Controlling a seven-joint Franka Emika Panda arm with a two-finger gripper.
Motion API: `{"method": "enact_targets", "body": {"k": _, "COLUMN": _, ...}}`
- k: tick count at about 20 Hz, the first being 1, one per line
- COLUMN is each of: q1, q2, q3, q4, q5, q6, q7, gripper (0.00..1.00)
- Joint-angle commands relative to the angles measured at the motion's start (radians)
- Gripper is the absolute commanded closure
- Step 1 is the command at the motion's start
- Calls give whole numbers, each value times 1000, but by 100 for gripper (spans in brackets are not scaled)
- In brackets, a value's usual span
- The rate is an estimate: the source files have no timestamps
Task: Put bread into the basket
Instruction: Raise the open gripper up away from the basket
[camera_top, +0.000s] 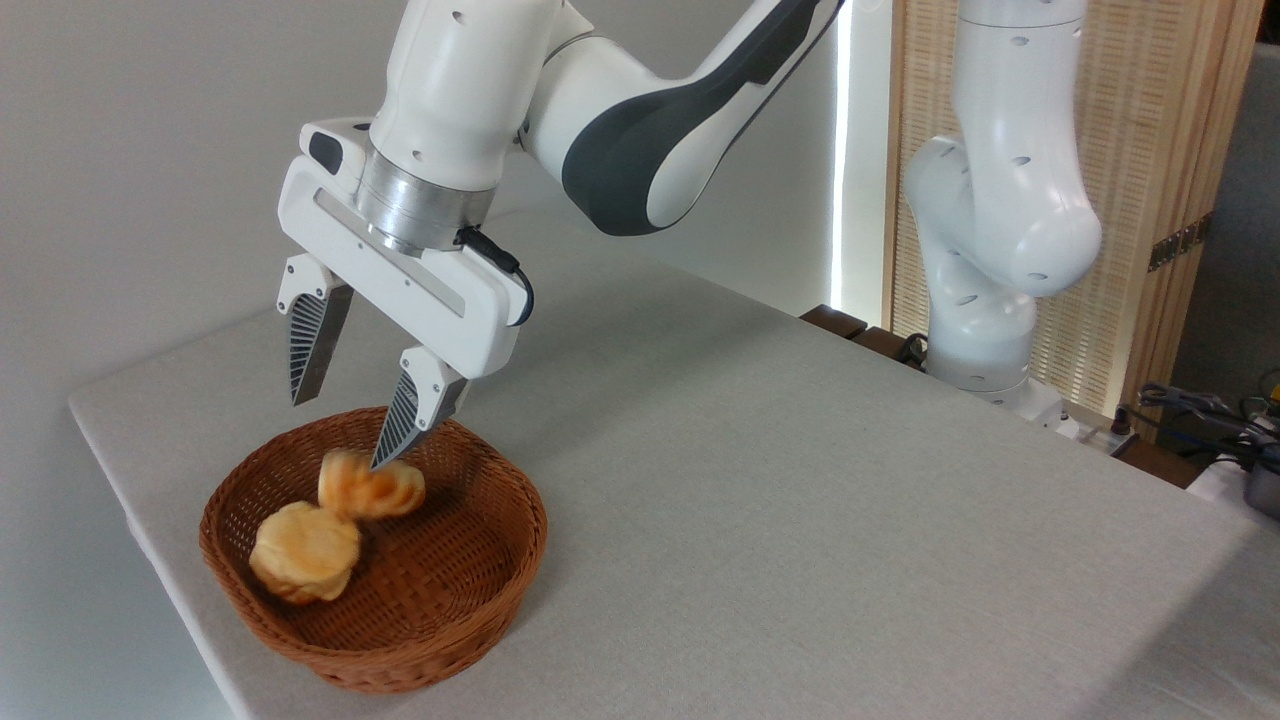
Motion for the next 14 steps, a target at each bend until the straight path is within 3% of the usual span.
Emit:
{"method": "enact_targets", "body": {"k": 1, "q1": -4, "q2": 3, "q3": 9, "q4": 17, "q5": -4, "q6": 1, "q7": -6, "gripper": 0}}
{"method": "enact_targets", "body": {"k": 3, "q1": -4, "q2": -3, "q3": 6, "q4": 18, "q5": 27, "q6": -22, "q7": -9, "gripper": 0}}
{"method": "enact_targets", "body": {"k": 5, "q1": -4, "q2": -16, "q3": -1, "q4": 35, "q5": 103, "q6": -77, "q7": -11, "gripper": 0}}
{"method": "enact_targets", "body": {"k": 9, "q1": -6, "q2": -14, "q3": -5, "q4": 151, "q5": 246, "q6": -315, "q7": -11, "gripper": 0}}
{"method": "enact_targets", "body": {"k": 14, "q1": -7, "q2": -14, "q3": -5, "q4": 204, "q5": 323, "q6": -469, "q7": -11, "gripper": 0}}
